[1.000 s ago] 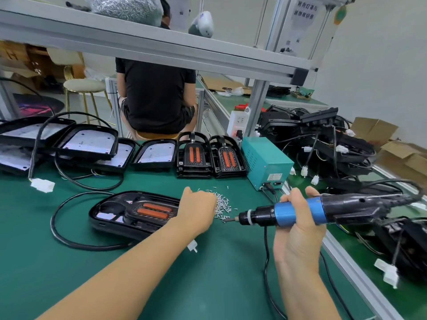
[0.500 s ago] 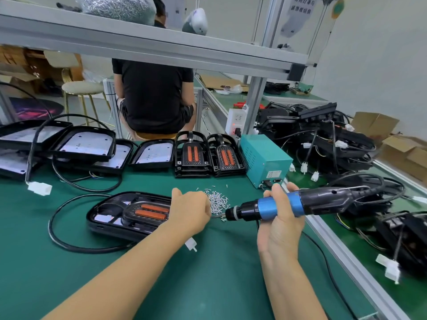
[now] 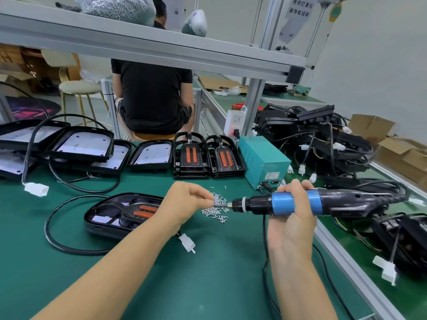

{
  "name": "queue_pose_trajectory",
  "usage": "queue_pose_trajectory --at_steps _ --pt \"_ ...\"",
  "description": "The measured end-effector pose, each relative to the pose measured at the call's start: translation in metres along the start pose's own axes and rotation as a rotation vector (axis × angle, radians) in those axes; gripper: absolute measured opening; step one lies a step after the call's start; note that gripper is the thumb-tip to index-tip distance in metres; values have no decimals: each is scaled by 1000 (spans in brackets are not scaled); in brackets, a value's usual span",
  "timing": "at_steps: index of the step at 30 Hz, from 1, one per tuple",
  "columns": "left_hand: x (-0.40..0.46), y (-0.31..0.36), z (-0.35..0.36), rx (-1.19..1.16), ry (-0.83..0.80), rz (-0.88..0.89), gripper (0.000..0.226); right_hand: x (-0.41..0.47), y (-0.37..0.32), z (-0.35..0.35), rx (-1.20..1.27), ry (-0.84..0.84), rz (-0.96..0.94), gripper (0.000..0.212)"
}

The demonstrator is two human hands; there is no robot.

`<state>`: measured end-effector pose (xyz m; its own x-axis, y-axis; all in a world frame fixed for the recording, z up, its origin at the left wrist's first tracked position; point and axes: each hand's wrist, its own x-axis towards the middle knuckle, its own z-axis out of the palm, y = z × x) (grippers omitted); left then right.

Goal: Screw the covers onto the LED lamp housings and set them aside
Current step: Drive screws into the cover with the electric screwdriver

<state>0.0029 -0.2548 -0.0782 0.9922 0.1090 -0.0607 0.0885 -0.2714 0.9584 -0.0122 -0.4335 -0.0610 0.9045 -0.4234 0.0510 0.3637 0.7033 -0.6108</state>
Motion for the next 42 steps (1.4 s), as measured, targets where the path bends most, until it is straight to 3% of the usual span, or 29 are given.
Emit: queue_pose_trajectory --at_steps 5,18,25,28,32,38,42 --pt "0 1 -2 -102 6 7 20 4 -8 5 72 -27 20 25" --pt "-4 4 -3 -51 -21 29 19 1 -8 8 41 -30 -4 25" --pt "-9 13 0 468 -6 172 12 0 -2 5 -28 -81 -30 26" --pt "-10 10 5 794 64 256 19 -3 7 6 -53 -115 -14 28" --pt "-17 -1 10 1148 37 254 24 -6 17 12 -58 -162 -6 31" --pt "-28 -7 16 1290 -24 307 38 -9 28 18 -183 -223 -88 30" --pt "-31 -6 12 1260 75 324 27 -12 25 28 -159 -257 -159 29"
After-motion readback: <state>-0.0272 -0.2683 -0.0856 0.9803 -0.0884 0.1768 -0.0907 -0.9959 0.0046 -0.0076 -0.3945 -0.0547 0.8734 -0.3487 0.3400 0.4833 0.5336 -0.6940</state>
